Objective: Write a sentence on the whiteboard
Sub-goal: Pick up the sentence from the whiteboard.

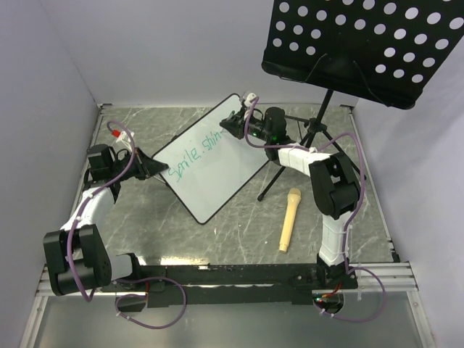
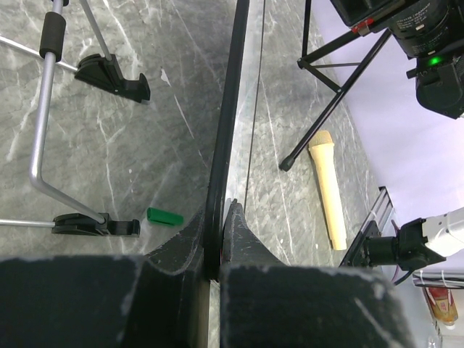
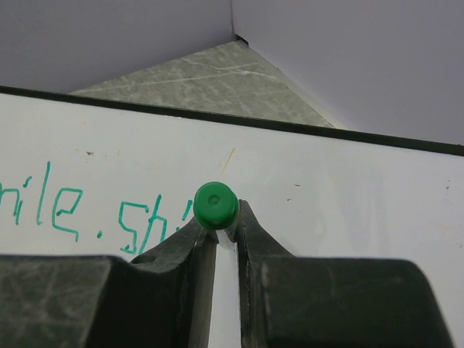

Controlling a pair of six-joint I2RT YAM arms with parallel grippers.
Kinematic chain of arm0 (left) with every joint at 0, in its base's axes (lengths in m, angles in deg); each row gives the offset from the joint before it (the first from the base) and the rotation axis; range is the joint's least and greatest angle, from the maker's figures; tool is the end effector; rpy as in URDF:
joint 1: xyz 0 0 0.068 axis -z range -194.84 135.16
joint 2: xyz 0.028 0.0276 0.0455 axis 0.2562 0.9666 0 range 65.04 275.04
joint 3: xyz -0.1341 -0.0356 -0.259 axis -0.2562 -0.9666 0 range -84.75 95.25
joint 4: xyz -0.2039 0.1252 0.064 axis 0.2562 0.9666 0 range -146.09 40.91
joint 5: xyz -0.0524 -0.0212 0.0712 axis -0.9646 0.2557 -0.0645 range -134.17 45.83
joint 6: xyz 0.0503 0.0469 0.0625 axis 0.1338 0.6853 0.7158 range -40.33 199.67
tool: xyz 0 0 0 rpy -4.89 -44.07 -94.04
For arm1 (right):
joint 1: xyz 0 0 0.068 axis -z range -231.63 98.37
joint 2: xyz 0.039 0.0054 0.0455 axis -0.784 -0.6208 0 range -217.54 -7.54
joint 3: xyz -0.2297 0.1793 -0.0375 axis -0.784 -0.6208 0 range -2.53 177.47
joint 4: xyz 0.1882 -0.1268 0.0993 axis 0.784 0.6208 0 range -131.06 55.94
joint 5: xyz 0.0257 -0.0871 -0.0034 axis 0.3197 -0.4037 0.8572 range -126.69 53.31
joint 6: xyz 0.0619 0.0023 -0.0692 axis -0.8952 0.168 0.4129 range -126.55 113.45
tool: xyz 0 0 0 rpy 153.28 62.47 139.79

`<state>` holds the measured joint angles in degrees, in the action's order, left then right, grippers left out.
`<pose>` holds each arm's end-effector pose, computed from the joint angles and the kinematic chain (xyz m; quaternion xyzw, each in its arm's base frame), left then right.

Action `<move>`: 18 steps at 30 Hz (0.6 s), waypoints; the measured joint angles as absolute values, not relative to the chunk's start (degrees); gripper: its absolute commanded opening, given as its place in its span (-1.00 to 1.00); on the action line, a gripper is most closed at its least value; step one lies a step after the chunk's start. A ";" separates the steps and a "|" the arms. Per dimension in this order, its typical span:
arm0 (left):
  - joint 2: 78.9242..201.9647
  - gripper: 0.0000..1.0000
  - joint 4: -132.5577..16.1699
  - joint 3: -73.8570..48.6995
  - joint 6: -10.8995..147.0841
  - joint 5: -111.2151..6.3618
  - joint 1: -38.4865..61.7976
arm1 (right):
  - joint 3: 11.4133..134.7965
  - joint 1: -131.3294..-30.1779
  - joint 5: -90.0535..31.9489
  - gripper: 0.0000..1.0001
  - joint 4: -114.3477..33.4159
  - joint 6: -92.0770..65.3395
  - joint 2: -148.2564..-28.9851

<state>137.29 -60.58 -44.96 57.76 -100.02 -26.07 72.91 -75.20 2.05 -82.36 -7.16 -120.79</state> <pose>0.2745 -0.0162 0.2559 0.0154 0.7946 -0.4420 0.4159 0.4284 0.2441 0.2906 -0.3654 0.5854 0.3662 0.6242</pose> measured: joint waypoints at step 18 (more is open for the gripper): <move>137.29 -0.98 -60.58 -44.96 57.76 -100.02 -26.07 | 73.30 -74.87 0.63 -1.00 -82.36 -6.63 -120.92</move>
<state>137.29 -60.58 -44.96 57.76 -100.02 -26.07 73.30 -74.87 0.63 -82.36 -6.63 -120.92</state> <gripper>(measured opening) 0.070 0.190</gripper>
